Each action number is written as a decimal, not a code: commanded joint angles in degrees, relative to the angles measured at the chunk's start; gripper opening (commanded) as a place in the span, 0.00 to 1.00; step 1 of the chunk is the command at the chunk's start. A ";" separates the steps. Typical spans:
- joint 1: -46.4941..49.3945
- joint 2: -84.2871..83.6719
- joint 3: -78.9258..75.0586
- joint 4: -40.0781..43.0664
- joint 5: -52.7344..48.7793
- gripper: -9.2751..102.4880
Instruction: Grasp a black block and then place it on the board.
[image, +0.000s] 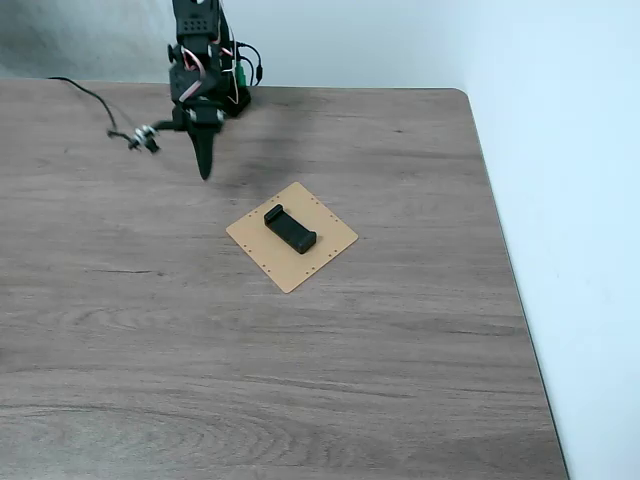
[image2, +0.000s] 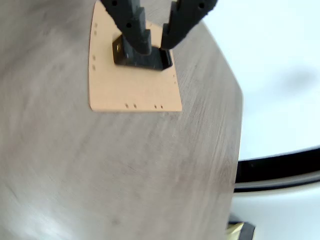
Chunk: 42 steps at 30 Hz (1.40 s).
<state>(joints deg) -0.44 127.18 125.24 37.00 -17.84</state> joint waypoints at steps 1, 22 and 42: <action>2.46 8.35 4.04 5.45 2.64 0.08; -0.97 45.88 36.56 10.37 23.20 0.08; -1.32 63.63 52.03 13.80 15.91 0.08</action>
<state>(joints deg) -0.88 189.05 177.19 49.83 -1.58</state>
